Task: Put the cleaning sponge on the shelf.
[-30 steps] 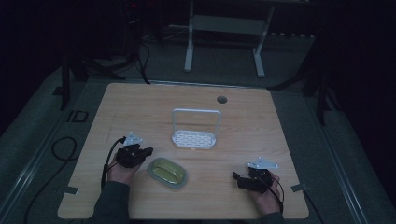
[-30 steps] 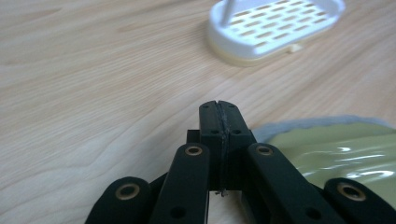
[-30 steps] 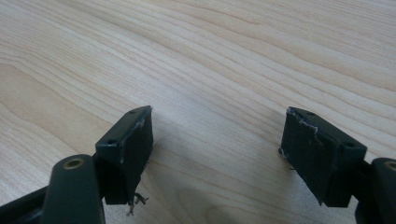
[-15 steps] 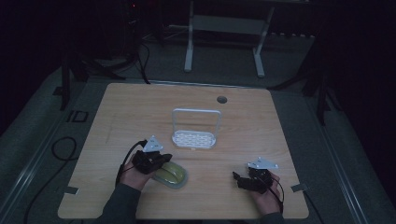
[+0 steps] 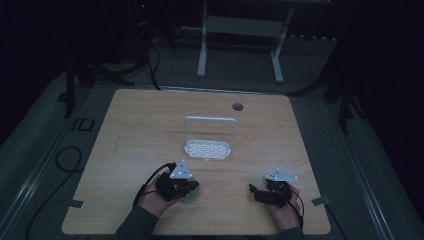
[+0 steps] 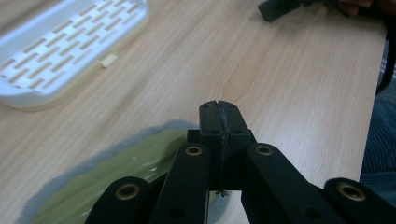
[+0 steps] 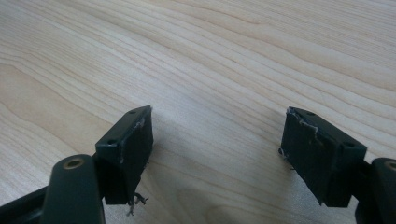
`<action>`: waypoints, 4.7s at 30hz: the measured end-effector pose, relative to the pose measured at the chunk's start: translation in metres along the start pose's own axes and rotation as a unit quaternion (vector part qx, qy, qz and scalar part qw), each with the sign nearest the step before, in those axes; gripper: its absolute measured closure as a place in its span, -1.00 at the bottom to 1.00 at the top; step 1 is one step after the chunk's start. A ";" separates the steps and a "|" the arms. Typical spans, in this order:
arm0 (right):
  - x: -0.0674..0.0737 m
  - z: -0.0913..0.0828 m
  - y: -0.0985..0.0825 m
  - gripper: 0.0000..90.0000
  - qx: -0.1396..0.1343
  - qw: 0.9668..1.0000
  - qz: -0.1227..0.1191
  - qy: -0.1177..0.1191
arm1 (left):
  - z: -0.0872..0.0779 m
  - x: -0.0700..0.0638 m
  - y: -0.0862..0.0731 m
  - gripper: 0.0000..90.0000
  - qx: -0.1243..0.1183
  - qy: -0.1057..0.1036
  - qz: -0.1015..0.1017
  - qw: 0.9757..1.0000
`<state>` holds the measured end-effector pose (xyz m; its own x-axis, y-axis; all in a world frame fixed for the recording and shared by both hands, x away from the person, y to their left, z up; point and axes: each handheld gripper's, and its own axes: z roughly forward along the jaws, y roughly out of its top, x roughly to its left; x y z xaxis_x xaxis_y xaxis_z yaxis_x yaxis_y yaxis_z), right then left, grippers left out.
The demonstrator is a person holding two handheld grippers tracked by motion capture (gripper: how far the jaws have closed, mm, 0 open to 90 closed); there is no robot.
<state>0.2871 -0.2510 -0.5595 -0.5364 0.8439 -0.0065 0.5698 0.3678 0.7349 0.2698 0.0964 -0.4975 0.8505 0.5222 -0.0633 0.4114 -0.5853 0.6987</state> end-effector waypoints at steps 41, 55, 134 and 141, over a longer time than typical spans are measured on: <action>0.000 0.000 0.000 -0.45 0.000 1.000 0.000 0.000 | -0.011 0.060 -0.011 1.00 0.028 0.088 -0.074 0.993; 0.000 0.000 0.000 -0.45 0.000 1.000 0.001 0.000 | -0.040 0.078 -0.015 0.70 0.019 0.079 -0.093 0.992; 0.000 0.000 0.000 -0.45 0.000 1.000 0.000 -0.001 | -0.045 0.091 0.016 0.33 0.214 0.033 0.025 0.976; 0.000 0.000 0.000 -0.45 0.000 1.000 0.000 -0.001 | -0.041 0.090 0.020 0.33 0.233 0.025 0.033 0.972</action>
<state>0.2872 -0.2510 -0.5595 -0.5358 0.8443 -0.0077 0.5693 0.3680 0.7352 0.3418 0.1570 -0.4597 0.8677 0.4969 0.0138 0.4703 -0.8295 0.3012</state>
